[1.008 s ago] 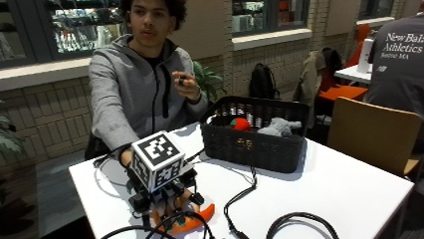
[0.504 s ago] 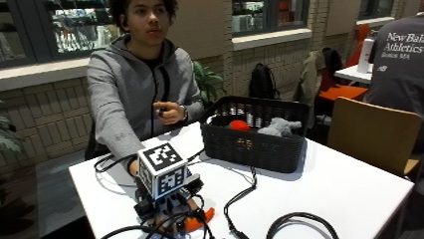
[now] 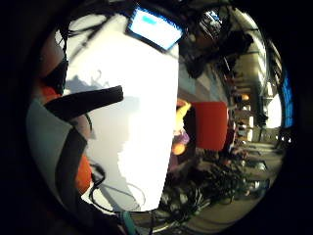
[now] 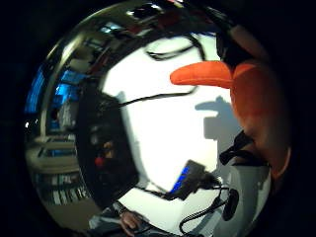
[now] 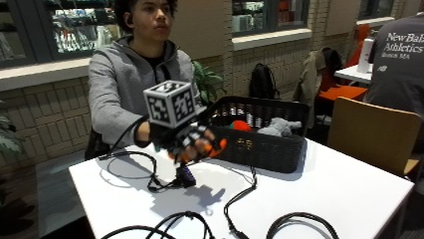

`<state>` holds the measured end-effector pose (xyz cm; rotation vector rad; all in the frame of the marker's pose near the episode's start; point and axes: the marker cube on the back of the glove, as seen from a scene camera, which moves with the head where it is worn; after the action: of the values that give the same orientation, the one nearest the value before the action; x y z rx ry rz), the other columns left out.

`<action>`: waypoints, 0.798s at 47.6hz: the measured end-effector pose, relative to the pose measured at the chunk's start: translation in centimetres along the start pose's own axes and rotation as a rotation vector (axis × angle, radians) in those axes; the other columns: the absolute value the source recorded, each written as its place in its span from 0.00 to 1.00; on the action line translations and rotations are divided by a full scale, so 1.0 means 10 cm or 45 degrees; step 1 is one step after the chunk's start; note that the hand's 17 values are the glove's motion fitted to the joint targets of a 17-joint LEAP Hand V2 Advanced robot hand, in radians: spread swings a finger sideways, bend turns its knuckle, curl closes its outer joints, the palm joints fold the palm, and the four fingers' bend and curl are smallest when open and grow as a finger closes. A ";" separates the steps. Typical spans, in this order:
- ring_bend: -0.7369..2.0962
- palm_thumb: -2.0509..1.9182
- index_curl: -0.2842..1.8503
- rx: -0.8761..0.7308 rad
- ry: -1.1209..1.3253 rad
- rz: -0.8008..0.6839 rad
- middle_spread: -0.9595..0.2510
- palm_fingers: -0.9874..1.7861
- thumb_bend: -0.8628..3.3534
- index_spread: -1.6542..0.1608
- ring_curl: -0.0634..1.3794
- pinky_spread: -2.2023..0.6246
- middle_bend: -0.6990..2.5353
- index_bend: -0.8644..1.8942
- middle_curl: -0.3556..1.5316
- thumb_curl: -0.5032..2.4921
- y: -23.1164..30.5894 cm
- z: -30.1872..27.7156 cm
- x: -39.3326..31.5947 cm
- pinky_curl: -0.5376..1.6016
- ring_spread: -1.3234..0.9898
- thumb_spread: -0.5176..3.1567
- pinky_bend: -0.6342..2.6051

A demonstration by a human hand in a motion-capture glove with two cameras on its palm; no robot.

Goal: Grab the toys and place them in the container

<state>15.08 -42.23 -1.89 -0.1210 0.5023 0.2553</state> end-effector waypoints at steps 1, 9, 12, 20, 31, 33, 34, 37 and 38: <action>0.69 0.67 0.21 0.011 -0.013 -0.048 0.63 0.54 0.30 0.73 0.51 0.67 0.45 0.39 0.55 0.36 0.03 -0.08 -0.13 0.49 0.43 0.56 0.65; 0.69 0.68 0.23 0.128 -0.010 -0.473 0.58 0.53 0.30 0.73 0.52 0.66 0.46 0.40 0.59 0.39 0.40 -0.48 -1.29 0.49 0.41 0.53 0.65; 0.69 0.68 0.24 0.122 0.022 -0.615 0.57 0.53 0.30 0.73 0.53 0.66 0.46 0.40 0.60 0.40 0.54 -0.52 -1.69 0.50 0.41 0.53 0.65; 0.70 0.68 0.26 0.112 0.194 -0.839 0.54 0.52 0.29 0.73 0.53 0.66 0.47 0.40 0.64 0.43 0.66 -0.46 -2.31 0.50 0.40 0.51 0.65; 0.67 0.63 0.29 -0.092 0.153 -0.701 0.56 0.42 0.27 0.73 0.53 0.67 0.41 0.39 0.65 0.44 0.77 -0.49 -2.47 0.50 0.42 0.51 0.65; 0.61 0.60 0.31 -0.127 0.189 -0.742 0.61 0.32 0.26 0.73 0.51 0.70 0.37 0.43 0.62 0.42 0.83 -0.53 -2.39 0.50 0.44 0.52 0.64; 0.58 0.58 0.31 -0.135 0.212 -0.763 0.62 0.29 0.25 0.73 0.50 0.71 0.36 0.43 0.61 0.41 0.86 -0.55 -2.35 0.50 0.45 0.52 0.64; 0.50 0.54 0.31 -0.114 0.256 -0.720 0.68 0.25 0.22 0.73 0.45 0.74 0.32 0.44 0.58 0.38 0.93 -0.59 -2.25 0.48 0.47 0.51 0.62; 0.49 0.54 0.31 -0.101 0.259 -0.686 0.69 0.26 0.22 0.73 0.44 0.75 0.31 0.43 0.57 0.37 0.95 -0.59 -2.22 0.48 0.48 0.51 0.62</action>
<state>-9.01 -38.90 3.35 -0.3548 0.6414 -0.2676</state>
